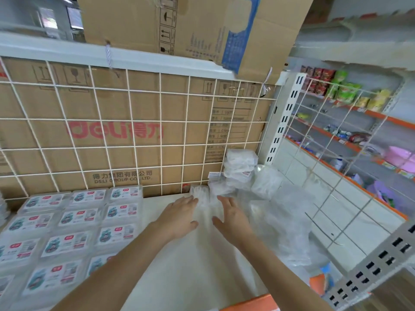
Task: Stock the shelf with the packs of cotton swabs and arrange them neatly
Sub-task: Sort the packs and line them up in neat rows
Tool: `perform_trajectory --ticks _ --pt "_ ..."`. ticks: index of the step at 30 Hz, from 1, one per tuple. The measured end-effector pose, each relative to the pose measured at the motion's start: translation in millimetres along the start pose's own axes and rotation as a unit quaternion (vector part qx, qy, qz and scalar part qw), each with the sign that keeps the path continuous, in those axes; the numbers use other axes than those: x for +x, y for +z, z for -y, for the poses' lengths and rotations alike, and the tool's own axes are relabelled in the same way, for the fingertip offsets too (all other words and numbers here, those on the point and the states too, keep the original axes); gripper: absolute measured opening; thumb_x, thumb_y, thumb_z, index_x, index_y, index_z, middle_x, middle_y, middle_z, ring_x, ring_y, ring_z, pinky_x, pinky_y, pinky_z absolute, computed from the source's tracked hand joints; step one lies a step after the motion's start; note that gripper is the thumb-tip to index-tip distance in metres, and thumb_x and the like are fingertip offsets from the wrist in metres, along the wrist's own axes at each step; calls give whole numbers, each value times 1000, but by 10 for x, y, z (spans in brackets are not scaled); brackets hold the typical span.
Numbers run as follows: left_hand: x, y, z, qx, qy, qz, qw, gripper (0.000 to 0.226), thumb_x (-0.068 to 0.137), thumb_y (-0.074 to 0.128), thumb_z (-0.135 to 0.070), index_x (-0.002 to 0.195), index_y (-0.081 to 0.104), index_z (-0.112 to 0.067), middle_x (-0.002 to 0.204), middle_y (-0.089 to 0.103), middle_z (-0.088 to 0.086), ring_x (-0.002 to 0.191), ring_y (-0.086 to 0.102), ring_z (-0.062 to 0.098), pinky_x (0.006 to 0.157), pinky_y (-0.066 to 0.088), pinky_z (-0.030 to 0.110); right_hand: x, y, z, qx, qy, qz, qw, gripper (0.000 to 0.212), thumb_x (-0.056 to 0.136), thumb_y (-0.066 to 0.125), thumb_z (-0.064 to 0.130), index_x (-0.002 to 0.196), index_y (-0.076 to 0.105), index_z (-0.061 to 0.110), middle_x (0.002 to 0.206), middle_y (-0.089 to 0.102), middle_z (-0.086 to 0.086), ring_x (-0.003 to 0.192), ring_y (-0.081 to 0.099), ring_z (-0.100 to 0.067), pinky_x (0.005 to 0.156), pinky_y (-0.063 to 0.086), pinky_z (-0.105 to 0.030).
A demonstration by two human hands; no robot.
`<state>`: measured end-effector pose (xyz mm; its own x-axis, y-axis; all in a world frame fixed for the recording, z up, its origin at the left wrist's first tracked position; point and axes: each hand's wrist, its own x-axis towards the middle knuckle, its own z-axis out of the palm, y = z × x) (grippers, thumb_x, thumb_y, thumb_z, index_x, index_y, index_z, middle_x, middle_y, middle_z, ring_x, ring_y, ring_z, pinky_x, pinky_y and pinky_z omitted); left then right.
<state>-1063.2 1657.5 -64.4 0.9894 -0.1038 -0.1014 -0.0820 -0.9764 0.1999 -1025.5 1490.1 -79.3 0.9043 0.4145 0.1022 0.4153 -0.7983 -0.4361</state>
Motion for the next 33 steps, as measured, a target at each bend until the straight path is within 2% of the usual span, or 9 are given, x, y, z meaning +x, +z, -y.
perform_trajectory --ticks 6,9,12,17,19,22,24,28,33 --pt "358 177 -168 35 -16 38 999 72 97 44 -32 151 -2 -18 159 -9 1 146 -6 22 117 6 41 319 22 -38 -29 -14 11 999 64 93 50 25 149 19 18 157 12 -5 143 17 -21 112 21 -30" --pt "405 236 -172 59 -24 10 998 69 97 44 -33 151 4 -18 159 0 1 146 1 22 117 8 39 396 56 -76 -76 -24 26 996 70 93 49 26 151 10 18 159 4 -6 146 5 -21 116 15 -34" --pt "392 250 -148 71 -25 -40 996 66 93 49 -37 148 19 -16 151 24 2 140 20 21 113 18 34 438 84 -92 -116 -23 27 993 72 94 47 28 151 3 19 159 -1 -7 146 -2 -23 115 9 -36" --pt "389 204 -119 14 -68 -110 992 56 90 52 -44 138 37 -19 137 36 0 130 32 19 102 31 30 441 73 -80 -113 -30 19 993 69 94 48 30 150 10 18 159 7 -3 146 3 -19 114 11 -35" --pt "375 212 -103 -22 -91 -116 989 56 89 53 -44 138 36 -21 140 32 0 130 30 18 101 32 30 415 68 -85 -97 -41 3 994 64 93 49 27 148 20 17 156 19 -3 144 11 -19 112 17 -34" --pt "336 255 -92 -63 -97 -79 990 57 92 48 -35 145 27 -26 152 15 0 140 13 20 106 27 33 381 62 -85 -75 -59 -30 995 54 89 52 23 141 38 15 139 43 -4 132 33 -22 103 28 -32" --pt "304 253 -98 -62 -95 -54 992 57 93 46 -28 145 24 -28 155 9 0 142 8 22 108 25 36 371 50 -85 -69 -63 -40 995 49 89 53 21 137 44 15 132 48 -4 123 40 -24 98 31 -32" --pt "255 201 -97 -56 -101 -44 992 56 91 48 -22 142 27 -28 150 19 1 137 22 25 105 27 36 395 13 -80 -85 -66 -39 993 48 90 51 21 137 43 19 131 47 -4 120 41 -25 99 30 -33" --pt "210 178 -71 -54 -96 -26 994 57 92 48 -23 144 24 -28 153 15 -1 137 22 25 104 29 38 503 30 -86 -150 -82 -25 985 55 90 52 30 141 34 24 149 29 2 136 26 -18 101 29 -36"
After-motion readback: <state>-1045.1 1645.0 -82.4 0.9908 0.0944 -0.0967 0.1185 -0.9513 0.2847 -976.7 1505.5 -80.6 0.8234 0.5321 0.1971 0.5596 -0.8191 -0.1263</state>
